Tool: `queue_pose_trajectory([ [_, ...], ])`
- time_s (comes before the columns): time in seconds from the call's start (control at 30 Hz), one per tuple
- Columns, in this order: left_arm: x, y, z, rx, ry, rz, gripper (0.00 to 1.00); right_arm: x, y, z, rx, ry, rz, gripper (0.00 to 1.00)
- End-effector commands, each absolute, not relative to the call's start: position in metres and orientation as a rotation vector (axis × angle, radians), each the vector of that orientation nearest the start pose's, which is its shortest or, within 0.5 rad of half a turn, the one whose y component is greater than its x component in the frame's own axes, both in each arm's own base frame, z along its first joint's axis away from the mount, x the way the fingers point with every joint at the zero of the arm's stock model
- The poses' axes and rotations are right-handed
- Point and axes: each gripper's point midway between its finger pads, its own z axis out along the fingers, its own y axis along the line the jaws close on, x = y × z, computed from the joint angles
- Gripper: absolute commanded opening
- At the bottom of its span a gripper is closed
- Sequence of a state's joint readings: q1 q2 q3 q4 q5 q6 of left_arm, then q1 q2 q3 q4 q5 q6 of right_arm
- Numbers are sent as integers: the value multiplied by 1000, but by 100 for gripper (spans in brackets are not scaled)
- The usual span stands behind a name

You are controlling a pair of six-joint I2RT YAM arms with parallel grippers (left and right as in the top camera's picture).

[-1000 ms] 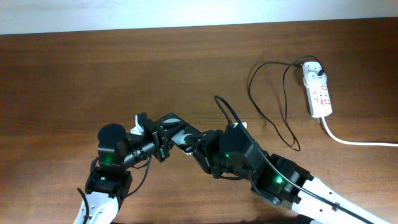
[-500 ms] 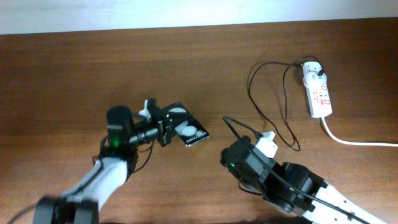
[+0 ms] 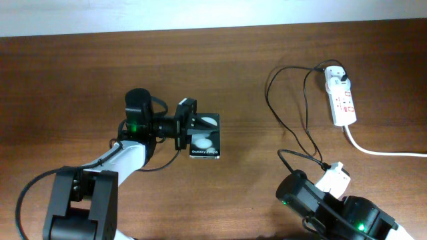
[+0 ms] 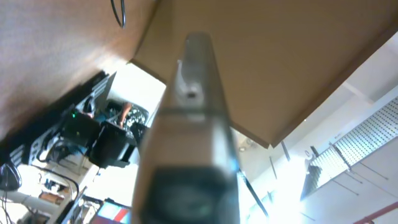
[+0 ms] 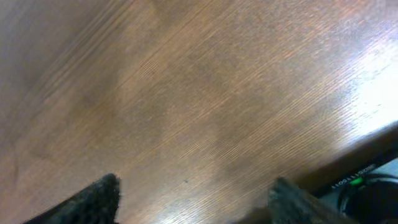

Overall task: Plug charger to phone and switch on socket
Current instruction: 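Release the right gripper and hold the phone upright with left gripper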

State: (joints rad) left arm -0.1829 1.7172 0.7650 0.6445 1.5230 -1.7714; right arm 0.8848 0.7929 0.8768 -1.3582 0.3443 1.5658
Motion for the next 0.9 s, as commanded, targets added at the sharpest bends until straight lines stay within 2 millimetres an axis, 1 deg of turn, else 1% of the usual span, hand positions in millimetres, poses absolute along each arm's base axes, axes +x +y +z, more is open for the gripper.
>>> queue_pose_trajectory([
  [0.0, 286, -228, 195, -613, 2669, -2512, 0, 135, 72, 154, 957, 2535, 206, 84],
  [0.03, 286, -228, 195, -705, 2694, -2520, 0, 134, 72, 154, 957, 2538, 207, 84],
  [0.07, 287, -228, 195, -709, 2691, -2518, 0, 134, 73, 154, 958, 2541, 209, 84],
  [0.2, 287, -228, 195, -706, 2692, -2519, 0, 133, 74, 154, 959, 2547, 213, 86],
  [0.27, 287, -228, 195, -704, 2692, -2519, 0, 131, 75, 153, 960, 2561, 221, 89],
  [0.63, 287, -228, 195, -705, 2692, -2519, 0, 131, 75, 153, 960, 2562, 221, 91],
  [0.73, 287, -228, 195, -705, 2693, -2519, 0, 131, 75, 153, 960, 2562, 221, 94],
  [0.87, 287, -228, 195, -705, 2692, -2519, 0, 131, 75, 153, 960, 2562, 221, 95],
])
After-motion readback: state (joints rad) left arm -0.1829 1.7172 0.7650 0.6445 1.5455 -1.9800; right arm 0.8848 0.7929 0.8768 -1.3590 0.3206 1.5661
